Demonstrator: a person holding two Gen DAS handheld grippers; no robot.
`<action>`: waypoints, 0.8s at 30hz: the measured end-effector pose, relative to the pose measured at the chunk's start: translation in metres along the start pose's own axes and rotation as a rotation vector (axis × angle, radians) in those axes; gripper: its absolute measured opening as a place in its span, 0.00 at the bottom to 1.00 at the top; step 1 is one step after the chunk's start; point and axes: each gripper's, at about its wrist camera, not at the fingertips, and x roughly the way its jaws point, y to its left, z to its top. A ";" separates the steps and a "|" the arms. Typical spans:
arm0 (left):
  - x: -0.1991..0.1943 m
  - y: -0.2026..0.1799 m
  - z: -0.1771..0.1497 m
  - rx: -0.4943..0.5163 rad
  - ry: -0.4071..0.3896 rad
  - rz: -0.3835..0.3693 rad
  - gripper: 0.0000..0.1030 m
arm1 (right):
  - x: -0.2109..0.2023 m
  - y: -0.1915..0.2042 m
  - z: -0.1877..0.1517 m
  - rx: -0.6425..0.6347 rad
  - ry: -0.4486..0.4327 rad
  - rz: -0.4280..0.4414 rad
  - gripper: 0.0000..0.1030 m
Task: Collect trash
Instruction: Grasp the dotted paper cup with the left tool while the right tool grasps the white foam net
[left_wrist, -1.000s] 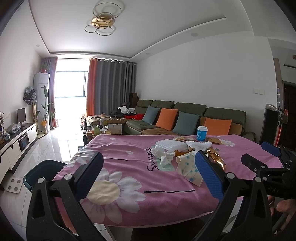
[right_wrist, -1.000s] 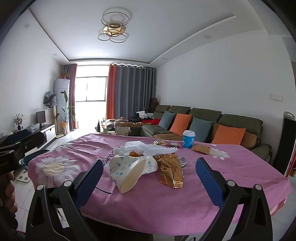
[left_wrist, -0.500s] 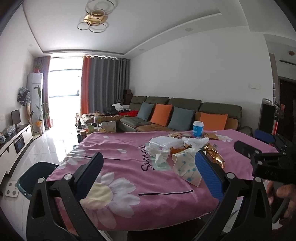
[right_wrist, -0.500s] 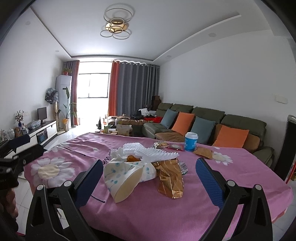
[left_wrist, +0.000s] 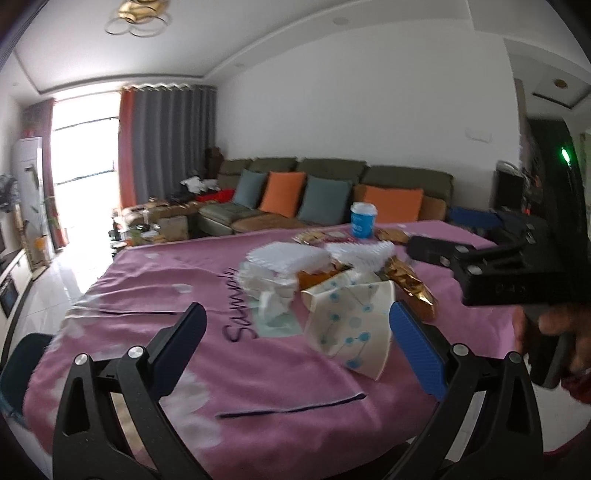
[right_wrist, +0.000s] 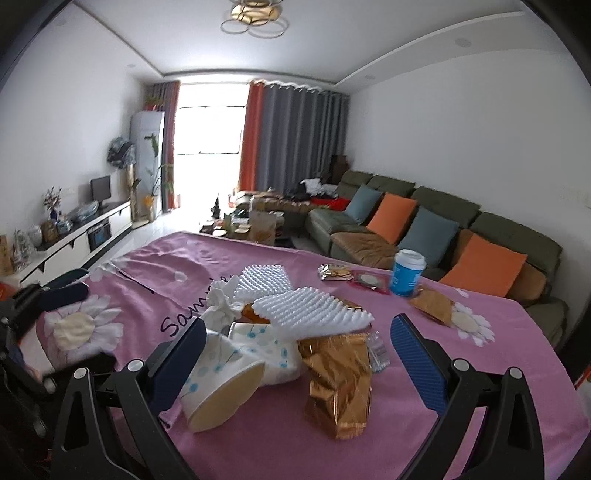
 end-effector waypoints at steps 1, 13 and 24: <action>0.008 -0.003 0.000 0.010 0.012 -0.009 0.95 | 0.005 -0.002 0.003 -0.006 0.011 0.006 0.94; 0.089 -0.038 -0.010 0.144 0.205 -0.106 0.95 | 0.067 0.003 0.019 -0.162 0.170 0.049 0.94; 0.115 -0.024 -0.020 0.101 0.294 -0.172 0.75 | 0.095 0.017 0.016 -0.313 0.278 0.024 0.61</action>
